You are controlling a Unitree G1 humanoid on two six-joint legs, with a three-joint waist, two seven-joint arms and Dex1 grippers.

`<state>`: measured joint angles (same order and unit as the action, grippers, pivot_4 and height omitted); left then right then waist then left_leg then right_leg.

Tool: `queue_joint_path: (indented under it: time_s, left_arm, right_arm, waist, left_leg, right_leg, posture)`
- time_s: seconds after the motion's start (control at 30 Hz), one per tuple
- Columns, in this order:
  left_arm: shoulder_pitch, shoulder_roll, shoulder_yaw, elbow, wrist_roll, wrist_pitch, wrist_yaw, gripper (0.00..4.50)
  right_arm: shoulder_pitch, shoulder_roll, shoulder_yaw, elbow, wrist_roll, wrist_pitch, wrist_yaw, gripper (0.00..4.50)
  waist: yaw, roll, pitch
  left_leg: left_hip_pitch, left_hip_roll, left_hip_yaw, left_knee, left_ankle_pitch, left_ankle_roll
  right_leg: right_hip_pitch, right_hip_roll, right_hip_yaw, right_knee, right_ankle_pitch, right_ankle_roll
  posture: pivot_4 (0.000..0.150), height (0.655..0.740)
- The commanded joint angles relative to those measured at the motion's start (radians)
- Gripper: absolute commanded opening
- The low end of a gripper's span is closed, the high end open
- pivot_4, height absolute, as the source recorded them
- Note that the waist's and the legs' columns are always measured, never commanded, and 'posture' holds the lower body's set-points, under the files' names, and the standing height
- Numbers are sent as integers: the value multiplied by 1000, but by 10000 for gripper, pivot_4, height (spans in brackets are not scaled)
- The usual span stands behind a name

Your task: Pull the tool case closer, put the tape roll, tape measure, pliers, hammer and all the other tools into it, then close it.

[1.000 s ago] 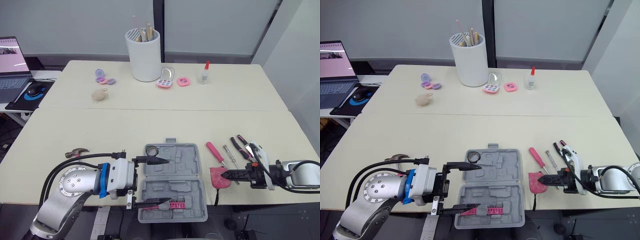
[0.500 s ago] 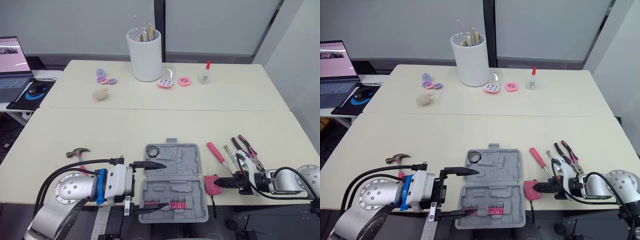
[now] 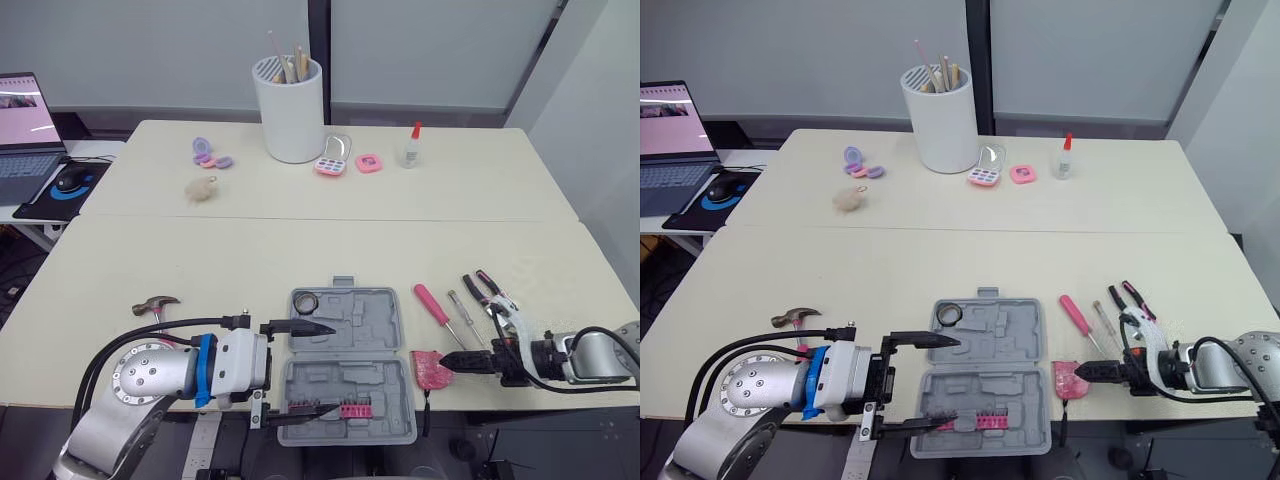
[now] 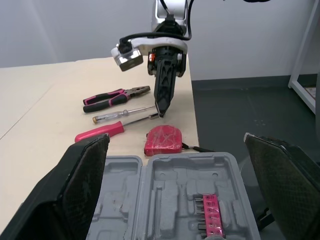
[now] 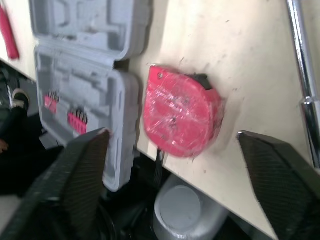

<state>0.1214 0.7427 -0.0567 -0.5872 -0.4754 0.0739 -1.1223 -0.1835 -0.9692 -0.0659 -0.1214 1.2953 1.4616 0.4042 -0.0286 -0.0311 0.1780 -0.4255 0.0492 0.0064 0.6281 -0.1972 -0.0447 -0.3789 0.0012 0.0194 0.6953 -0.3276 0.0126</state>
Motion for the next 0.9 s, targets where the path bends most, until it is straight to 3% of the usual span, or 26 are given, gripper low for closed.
queue_joint_path:
  time_s: [0.03, 0.1, 0.17, 0.27, 0.37, 0.57, 0.9]
  left_arm:
    - [-8, -7, -10, -5, 8, -29, -4, 45000]
    - [-7, -9, -13, -3, 11, -32, -4, 45000]
    - [-5, -8, -17, -5, 12, -34, -1, 45000]
    - [-6, -8, -22, -2, 15, -34, 1, 45000]
    - [-7, -4, -20, -2, 14, -28, 1, 45000]
    - [-3, 15, -5, -4, 4, -21, -12, 45000]
    - [30, 30, 8, -24, 2, -26, -7, 45000]
  right_arm:
    - [23, -107, -53, -184, -50, -102, 244, 44700]
    - [103, -166, -43, -292, -218, -344, 439, 44700]
    - [205, -195, -1, -326, -475, -718, 622, 44700]
    - [278, -150, 89, -219, -785, -1243, 805, 44700]
    - [248, -55, 146, -59, -928, -1512, 845, 44700]
    - [170, 65, 212, 143, -1039, -1731, 905, 44700]
    - [100, 145, 263, 333, -1126, -1834, 925, 44700]
  waist:
    - [1, 1, 1]
    - [3, 1, 1]
    - [4, 1, 1]
    - [4, 1, 1]
    - [2, 1, 1]
    - [0, 2, 1]
    - [3, 3, 1]
  left_leg:
    - [0, 0, 0, 0, 0, 0]
    - [0, 0, 0, 0, 0, 0]
    - [0, 0, -2, 0, 0, 0]
    - [0, 0, -2, 0, 0, 0]
    - [1, 0, -2, 0, 0, 0]
    - [5, 0, -1, 0, 0, 0]
    - [7, -1, -1, 0, 0, 0]
  right_leg:
    - [0, 0, 0, 0, 0, 0]
    - [0, 0, -1, -1, 0, 0]
    - [2, 0, -3, -4, 0, 0]
    - [5, 0, -5, -9, 0, 1]
    - [7, 0, -5, -11, 2, 3]
    - [10, 0, -2, -12, 3, 5]
    - [12, -2, -1, -12, 6, 0]
  posture:
    - [1500, 7400]
    - [1500, 7400]
    - [1500, 7400]
    - [1500, 7400]
    - [1500, 7400]
    - [1500, 7400]
    - [1500, 7400]
